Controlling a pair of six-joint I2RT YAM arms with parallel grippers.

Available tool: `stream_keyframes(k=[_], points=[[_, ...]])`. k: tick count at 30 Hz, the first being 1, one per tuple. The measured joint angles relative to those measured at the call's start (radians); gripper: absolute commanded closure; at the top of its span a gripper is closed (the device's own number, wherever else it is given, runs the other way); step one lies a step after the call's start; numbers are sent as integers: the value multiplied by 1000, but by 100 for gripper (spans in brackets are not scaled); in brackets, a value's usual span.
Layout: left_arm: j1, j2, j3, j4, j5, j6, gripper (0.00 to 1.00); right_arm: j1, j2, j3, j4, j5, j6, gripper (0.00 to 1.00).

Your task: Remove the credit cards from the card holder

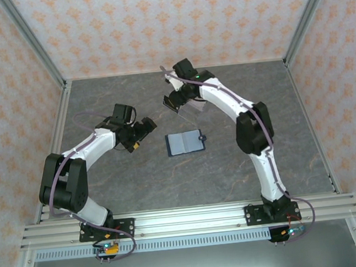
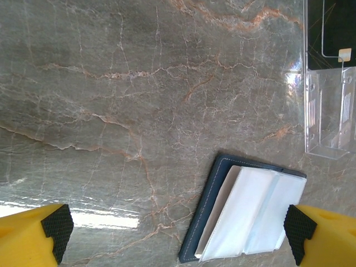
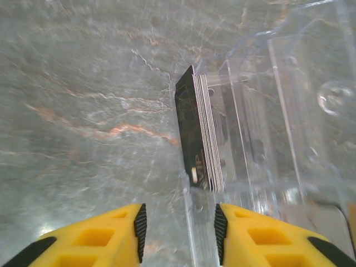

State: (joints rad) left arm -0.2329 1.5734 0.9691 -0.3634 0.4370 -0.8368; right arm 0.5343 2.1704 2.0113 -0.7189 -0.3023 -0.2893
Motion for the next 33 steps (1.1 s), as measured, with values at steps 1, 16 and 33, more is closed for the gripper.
stream_keyframes(k=[1, 16, 33], points=[[0, 0, 3, -7, 0, 3, 0, 0, -43, -33, 3, 0, 34, 55], [-125, 15, 119, -77, -1, 40, 18, 24, -438, -735, 113, -99, 599, 50], [-252, 243, 214, -74, 0, 26, 52, 35, -358, -816, 186, -135, 694, 60]])
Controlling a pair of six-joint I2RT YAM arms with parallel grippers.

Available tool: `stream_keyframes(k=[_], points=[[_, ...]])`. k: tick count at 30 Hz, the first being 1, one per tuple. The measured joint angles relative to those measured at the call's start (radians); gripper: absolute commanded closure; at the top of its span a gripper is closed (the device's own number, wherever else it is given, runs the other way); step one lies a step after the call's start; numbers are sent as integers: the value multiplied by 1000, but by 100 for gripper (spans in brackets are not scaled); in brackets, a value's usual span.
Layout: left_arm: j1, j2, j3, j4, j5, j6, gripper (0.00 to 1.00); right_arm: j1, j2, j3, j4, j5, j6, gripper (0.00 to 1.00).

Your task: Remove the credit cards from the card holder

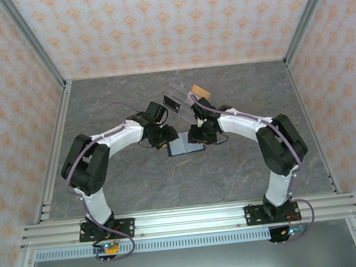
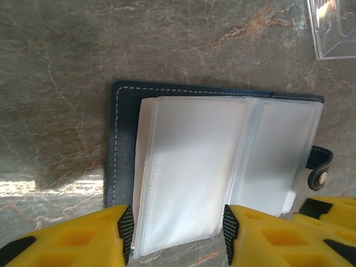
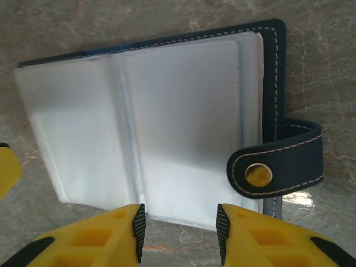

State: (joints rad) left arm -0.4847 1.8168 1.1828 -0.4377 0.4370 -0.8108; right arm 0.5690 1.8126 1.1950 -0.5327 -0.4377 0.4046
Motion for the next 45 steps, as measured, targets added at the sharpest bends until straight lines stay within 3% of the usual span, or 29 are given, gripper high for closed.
stream_keyframes(k=[5, 12, 26, 35, 45], points=[[0, 22, 6, 0, 0, 0, 52, 0, 34, 0, -1, 6, -2, 60], [0, 46, 8, 3, 6, -3, 62, 0, 50, 6, -1, 11, -5, 61], [0, 80, 40, -2, 28, 2, 57, 0, 60, 17, -5, 11, -9, 63], [0, 98, 54, 3, 71, 10, 69, 0, 61, 18, -8, 11, -12, 63], [-2, 109, 55, 40, 151, 27, 96, 0, 63, 21, -12, 12, -12, 64]])
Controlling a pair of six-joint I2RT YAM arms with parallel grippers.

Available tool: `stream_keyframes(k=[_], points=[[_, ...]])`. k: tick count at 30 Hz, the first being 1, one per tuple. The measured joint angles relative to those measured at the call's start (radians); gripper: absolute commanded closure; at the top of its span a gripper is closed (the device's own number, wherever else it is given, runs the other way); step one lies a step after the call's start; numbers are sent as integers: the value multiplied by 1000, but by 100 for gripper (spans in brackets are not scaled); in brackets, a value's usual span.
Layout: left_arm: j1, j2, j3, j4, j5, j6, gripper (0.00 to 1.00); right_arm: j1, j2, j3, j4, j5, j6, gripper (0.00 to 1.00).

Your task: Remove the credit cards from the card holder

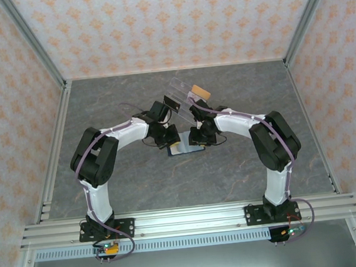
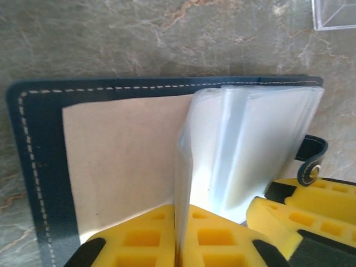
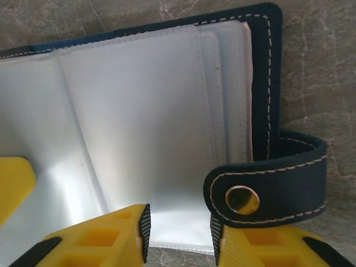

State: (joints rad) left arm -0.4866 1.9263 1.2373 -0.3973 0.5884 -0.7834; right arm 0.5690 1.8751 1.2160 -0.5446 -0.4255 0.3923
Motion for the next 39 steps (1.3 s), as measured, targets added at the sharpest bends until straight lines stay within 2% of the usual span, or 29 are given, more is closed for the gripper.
stream_keyframes(k=[2, 11, 14, 19, 23, 27, 32, 35, 39], points=[[-3, 0, 0, 13, 10, 1, 100, 0, 0, 0, 0, 0, 0, 64], [-16, 0, 0, 89, 74, -4, 100, 0, 0, 0, 4, -17, 0, 64], [-18, 0, 5, 84, 73, -1, 81, 0, -6, -8, 13, -16, 4, 61], [-16, -7, 24, 37, 40, 20, 47, -5, -113, -66, 23, 13, 32, 46], [-2, -63, 25, -24, -7, 46, 30, -28, -255, -92, 27, 67, 49, 35], [48, -176, 25, -93, -98, 76, 16, -72, -403, -109, 45, 185, 47, 26], [155, -348, 5, -151, -257, 115, 2, -152, -549, -151, 61, 401, 8, 1], [215, -457, -39, -180, -412, 148, 0, -188, -627, -194, 86, 550, -37, 1], [242, -589, -145, -180, -610, 202, 0, -233, -711, -277, 157, 735, -91, 1]])
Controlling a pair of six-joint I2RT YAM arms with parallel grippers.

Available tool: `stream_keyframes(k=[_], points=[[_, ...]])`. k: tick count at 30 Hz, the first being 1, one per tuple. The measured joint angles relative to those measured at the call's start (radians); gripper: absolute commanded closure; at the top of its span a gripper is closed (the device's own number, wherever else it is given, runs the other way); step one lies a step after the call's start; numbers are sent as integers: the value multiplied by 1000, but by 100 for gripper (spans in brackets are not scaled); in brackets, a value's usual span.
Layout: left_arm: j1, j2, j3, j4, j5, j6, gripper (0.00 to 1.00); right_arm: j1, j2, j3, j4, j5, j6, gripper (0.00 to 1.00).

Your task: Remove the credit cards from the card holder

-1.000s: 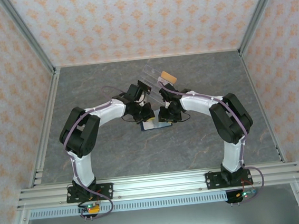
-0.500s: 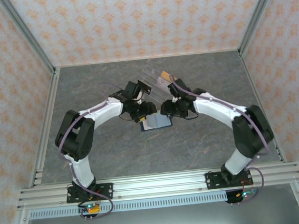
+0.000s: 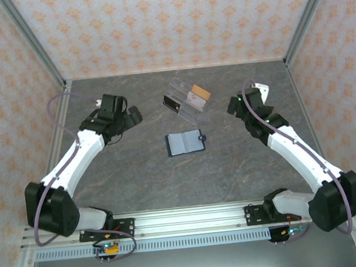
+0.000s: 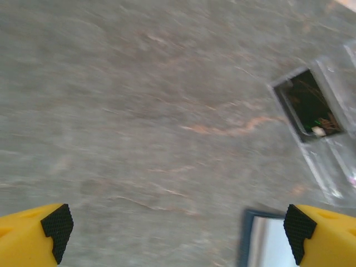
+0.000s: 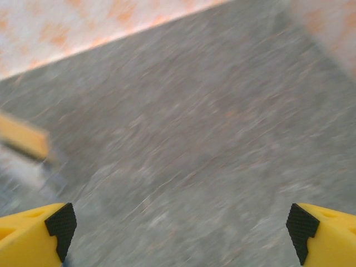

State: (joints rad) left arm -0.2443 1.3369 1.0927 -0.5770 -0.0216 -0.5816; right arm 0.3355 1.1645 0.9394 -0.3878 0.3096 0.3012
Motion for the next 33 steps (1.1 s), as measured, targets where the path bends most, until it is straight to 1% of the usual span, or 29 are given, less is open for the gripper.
stream_keyframes(k=[4, 8, 11, 14, 19, 22, 27, 33], points=[[35, -101, -130, 39, -173, 47, 0, -58, -29, -100, 103, 151, -27, 0], [88, -148, -238, 103, -331, 86, 0, -134, -15, -239, 238, 225, -49, 1], [134, -164, -308, 183, -406, 114, 0, -172, 21, -338, 364, 257, -81, 1], [180, -190, -401, 287, -442, 148, 0, -185, 82, -405, 480, 267, -117, 1], [234, -204, -513, 459, -439, 235, 0, -189, 158, -444, 667, 226, -196, 0], [239, -195, -560, 584, -409, 293, 0, -189, 185, -473, 795, 161, -256, 0], [241, -131, -653, 857, -309, 387, 0, -196, 233, -496, 948, 41, -333, 0], [241, -34, -694, 1069, -187, 460, 0, -236, 291, -516, 1072, -63, -356, 0]])
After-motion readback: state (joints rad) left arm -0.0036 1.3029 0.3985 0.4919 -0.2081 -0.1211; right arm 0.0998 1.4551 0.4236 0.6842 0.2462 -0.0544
